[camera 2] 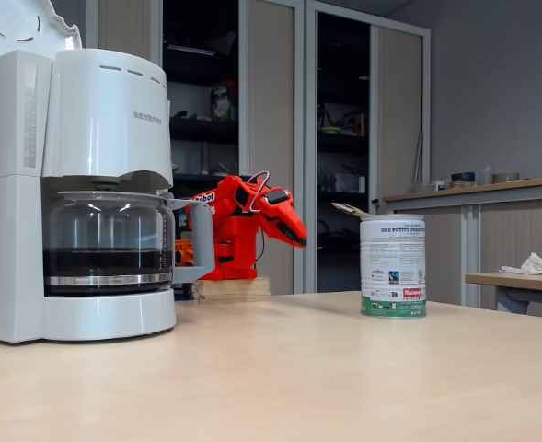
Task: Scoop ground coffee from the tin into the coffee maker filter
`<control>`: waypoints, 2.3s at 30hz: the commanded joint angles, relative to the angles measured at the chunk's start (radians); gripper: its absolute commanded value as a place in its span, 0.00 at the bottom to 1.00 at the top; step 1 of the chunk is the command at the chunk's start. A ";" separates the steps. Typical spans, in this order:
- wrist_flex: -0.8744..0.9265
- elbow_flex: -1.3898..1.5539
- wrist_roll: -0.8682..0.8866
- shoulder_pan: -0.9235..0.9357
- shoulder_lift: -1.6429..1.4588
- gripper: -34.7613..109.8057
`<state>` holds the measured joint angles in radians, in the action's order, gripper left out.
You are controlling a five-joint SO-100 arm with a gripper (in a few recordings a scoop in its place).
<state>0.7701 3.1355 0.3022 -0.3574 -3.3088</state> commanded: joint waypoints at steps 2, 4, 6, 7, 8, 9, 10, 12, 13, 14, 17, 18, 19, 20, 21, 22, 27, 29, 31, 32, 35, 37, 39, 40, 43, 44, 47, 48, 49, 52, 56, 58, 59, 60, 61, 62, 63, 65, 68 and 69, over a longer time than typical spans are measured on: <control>-0.055 -0.017 -0.126 -0.132 -0.018 0.24; -0.067 -0.035 -0.152 -0.141 -0.020 0.24; -0.077 -0.061 -0.229 -0.164 -0.025 0.25; -0.072 -0.081 -0.247 -0.172 -0.025 0.28; -0.061 -0.106 -0.259 -0.173 -0.025 0.32; -0.052 -0.129 -0.273 -0.176 -0.025 0.32; -0.044 -0.150 -0.295 -0.183 -0.023 0.31; -0.029 -0.184 -0.351 -0.202 -0.025 0.34; -0.020 -0.201 -0.374 -0.213 -0.025 0.37; -0.009 -0.222 -0.387 -0.216 -0.025 0.37; 0.032 -0.287 -0.422 -0.232 -0.032 0.34; 0.048 -0.298 -0.423 -0.241 -0.035 0.34; 0.066 -0.304 -0.414 -0.252 -0.037 0.35; 0.077 -0.304 -0.403 -0.264 -0.040 0.35; 0.083 -0.301 -0.400 -0.278 -0.044 0.35; 0.087 -0.299 -0.396 -0.287 -0.049 0.35; 0.104 -0.298 -0.385 -0.290 -0.051 0.35; 0.114 -0.296 -0.377 -0.281 -0.044 0.35; 0.127 -0.299 -0.356 -0.259 -0.037 0.35; 0.138 -0.302 -0.356 -0.252 -0.035 0.35; 0.167 -0.318 -0.357 -0.236 -0.031 0.35; 0.178 -0.321 -0.362 -0.233 -0.029 0.35; 0.181 -0.310 -0.364 -0.238 -0.028 0.35; 0.178 -0.301 -0.364 -0.241 -0.028 0.35; 0.176 -0.281 -0.364 -0.261 -0.026 0.35; 0.176 -0.276 -0.360 -0.265 -0.020 0.36; 0.176 -0.267 -0.347 -0.275 -0.006 0.36; 0.176 -0.262 -0.345 -0.281 -0.005 0.36; 0.176 -0.253 -0.333 -0.281 -0.006 0.36; 0.146 -0.212 -0.311 -0.279 -0.011 0.36; 0.109 -0.209 -0.305 -0.282 0.028 0.35; 0.086 -0.210 -0.310 -0.301 0.054 0.36; 0.072 -0.207 -0.308 -0.307 0.064 0.36; 0.060 -0.204 -0.307 -0.311 0.074 0.36; 0.049 -0.201 -0.307 -0.314 0.078 0.36; 0.038 -0.199 -0.313 -0.316 0.083 0.36; 0.034 -0.199 -0.314 -0.318 0.087 0.36; 0.026 -0.209 -0.316 -0.316 0.103 0.36; 0.008 -0.235 -0.311 -0.310 0.150 0.35; 0.000 -0.247 -0.311 -0.310 0.172 0.35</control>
<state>0.7946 2.9360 -0.0077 -0.6565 -3.1784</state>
